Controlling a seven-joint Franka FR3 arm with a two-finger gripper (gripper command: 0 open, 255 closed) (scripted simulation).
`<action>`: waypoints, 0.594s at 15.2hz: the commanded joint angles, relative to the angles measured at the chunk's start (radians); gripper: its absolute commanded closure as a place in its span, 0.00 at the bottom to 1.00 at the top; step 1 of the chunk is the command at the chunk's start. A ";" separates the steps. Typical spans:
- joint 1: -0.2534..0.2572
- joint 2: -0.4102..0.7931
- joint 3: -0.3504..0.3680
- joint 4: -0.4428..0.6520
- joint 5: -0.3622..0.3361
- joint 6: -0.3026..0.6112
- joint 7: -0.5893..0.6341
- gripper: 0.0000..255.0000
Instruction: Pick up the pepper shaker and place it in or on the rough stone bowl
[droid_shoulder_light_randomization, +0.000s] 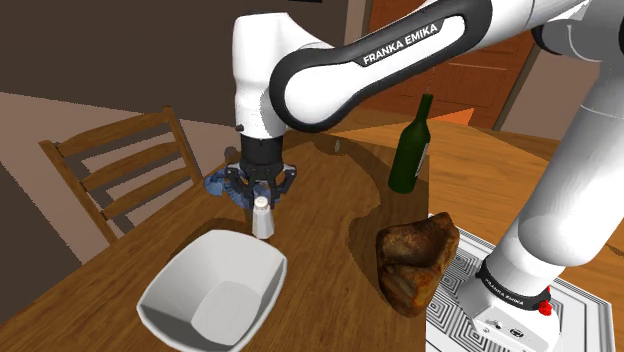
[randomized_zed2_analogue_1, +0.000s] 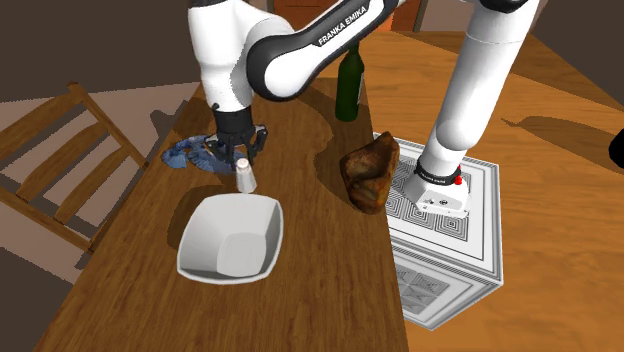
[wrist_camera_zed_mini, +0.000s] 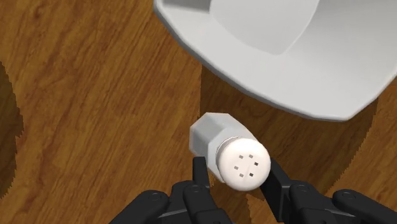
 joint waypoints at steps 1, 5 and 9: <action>-0.002 -0.012 0.001 0.016 0.009 -0.025 -0.005 1.00; -0.005 -0.029 0.001 0.055 0.023 -0.077 -0.013 1.00; -0.007 -0.043 0.000 0.097 0.033 -0.129 -0.018 1.00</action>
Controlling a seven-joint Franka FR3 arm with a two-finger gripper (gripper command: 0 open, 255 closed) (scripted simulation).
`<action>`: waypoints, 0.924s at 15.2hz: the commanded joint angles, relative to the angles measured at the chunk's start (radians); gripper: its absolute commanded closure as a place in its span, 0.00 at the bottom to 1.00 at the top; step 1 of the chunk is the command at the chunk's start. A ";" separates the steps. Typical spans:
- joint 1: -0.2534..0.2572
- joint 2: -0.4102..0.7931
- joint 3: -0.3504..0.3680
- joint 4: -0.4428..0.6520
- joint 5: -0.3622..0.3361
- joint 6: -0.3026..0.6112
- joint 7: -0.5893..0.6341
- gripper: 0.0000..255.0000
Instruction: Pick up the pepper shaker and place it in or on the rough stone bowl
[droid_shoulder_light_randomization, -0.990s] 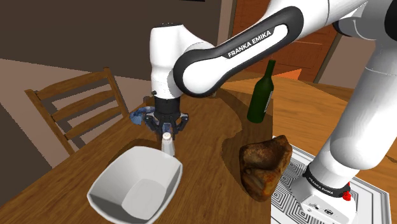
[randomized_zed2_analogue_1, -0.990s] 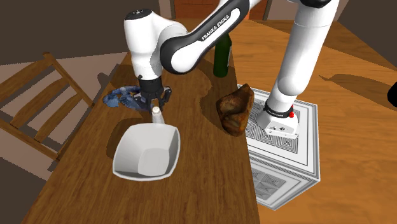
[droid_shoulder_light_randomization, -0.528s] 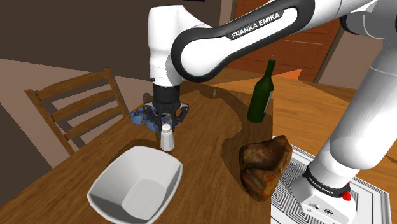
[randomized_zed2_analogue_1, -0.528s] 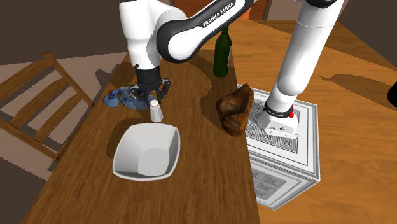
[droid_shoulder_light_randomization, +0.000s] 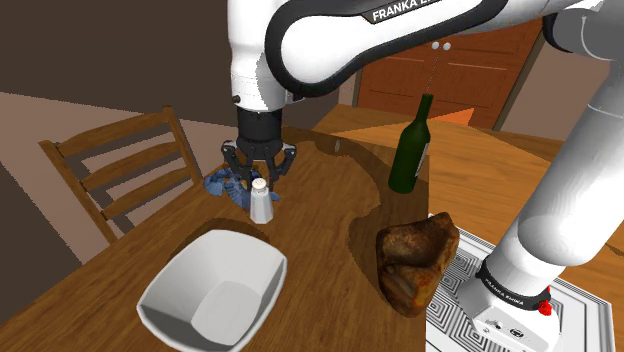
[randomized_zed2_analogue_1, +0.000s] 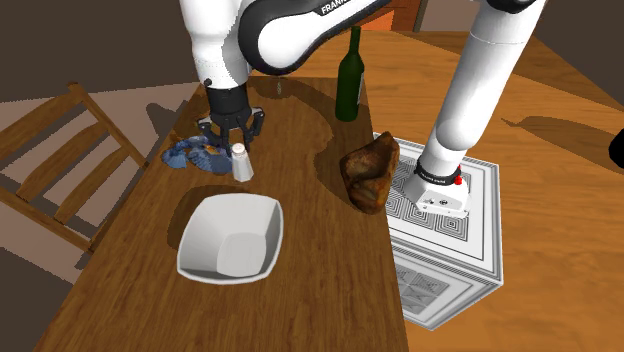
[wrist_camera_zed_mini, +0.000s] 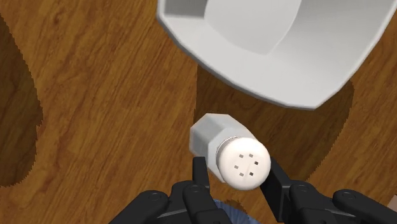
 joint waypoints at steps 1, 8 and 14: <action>0.000 -0.008 0.001 0.021 0.006 -0.027 -0.001 1.00; -0.002 -0.019 0.000 0.105 0.013 -0.119 -0.004 1.00; -0.001 -0.016 0.001 0.188 0.011 -0.200 0.000 1.00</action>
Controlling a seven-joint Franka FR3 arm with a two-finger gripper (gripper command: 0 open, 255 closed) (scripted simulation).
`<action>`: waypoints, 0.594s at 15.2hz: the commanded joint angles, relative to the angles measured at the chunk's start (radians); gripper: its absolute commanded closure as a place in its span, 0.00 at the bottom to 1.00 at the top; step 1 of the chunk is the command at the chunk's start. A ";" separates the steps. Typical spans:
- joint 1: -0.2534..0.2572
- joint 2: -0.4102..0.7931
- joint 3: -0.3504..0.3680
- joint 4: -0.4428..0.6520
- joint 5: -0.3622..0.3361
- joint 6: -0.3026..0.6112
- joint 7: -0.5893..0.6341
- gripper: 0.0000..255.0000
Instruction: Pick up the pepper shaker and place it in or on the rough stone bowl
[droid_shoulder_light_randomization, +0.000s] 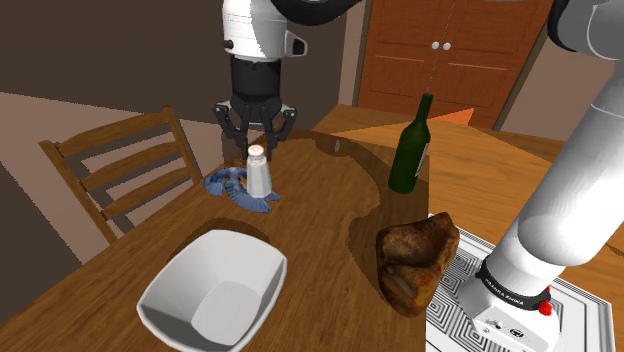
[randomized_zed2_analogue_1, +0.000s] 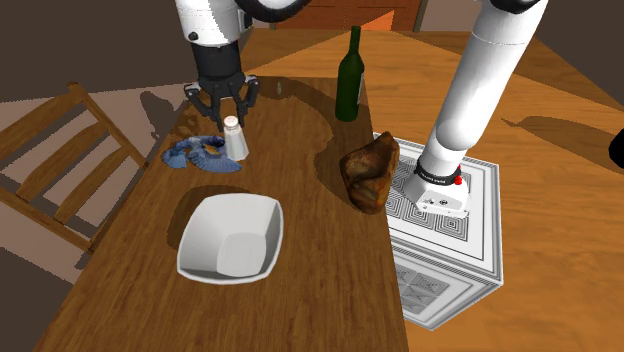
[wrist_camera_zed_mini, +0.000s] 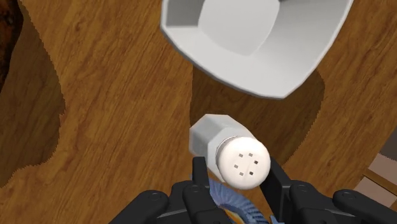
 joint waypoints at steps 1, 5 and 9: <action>0.001 0.002 0.001 0.028 -0.002 -0.027 0.002 1.00; -0.024 -0.106 -0.020 -0.033 0.074 -0.049 -0.054 1.00; -0.027 -0.312 -0.095 -0.191 0.199 -0.069 -0.161 1.00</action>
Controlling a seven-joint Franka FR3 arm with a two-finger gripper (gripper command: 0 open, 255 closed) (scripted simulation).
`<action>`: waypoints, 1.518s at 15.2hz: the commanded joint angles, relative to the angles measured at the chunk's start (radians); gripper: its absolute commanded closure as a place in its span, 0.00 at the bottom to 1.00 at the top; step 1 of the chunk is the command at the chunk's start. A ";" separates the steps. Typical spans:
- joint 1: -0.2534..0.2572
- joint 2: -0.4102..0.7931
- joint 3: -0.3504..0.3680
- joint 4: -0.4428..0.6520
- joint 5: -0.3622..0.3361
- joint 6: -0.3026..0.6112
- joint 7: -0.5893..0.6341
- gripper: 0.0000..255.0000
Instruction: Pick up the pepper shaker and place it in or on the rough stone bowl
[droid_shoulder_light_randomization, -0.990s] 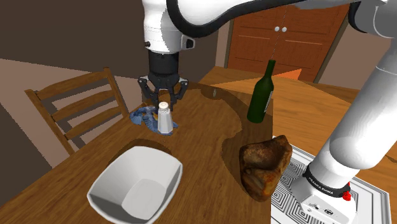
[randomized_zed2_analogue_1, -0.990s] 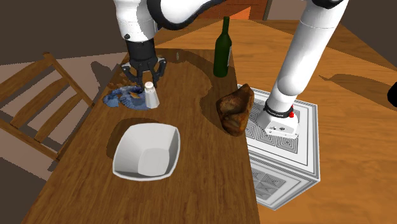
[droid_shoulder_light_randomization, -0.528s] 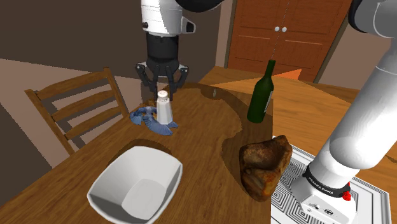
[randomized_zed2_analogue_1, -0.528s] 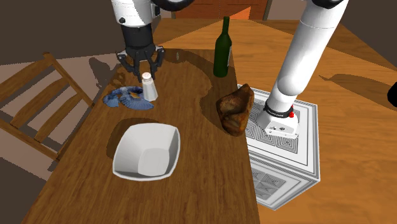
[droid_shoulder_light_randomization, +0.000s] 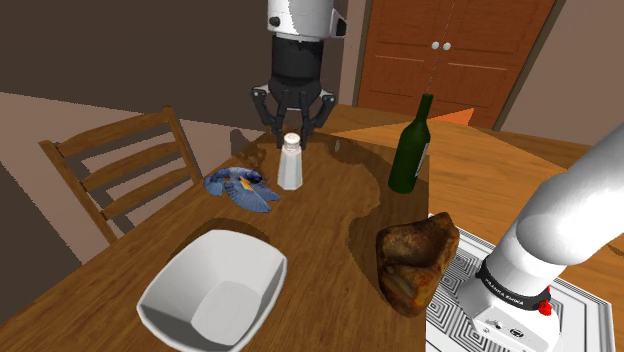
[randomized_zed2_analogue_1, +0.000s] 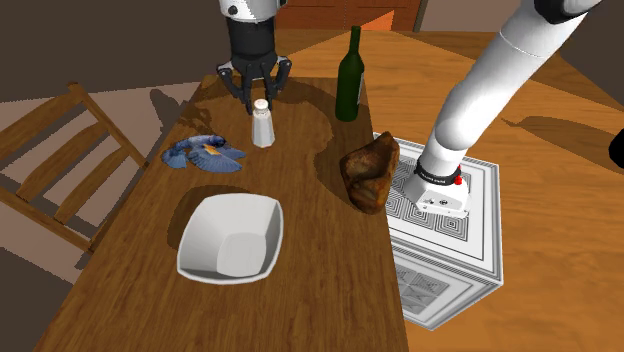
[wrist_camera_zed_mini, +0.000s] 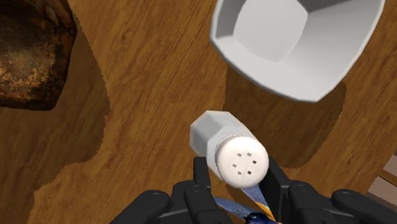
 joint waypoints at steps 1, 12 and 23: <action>0.008 -0.102 -0.041 -0.079 0.056 -0.014 -0.049 1.00; 0.102 -0.546 -0.267 -0.380 0.146 -0.180 -0.217 1.00; 0.154 -0.833 -0.402 -0.553 0.109 -0.321 -0.287 1.00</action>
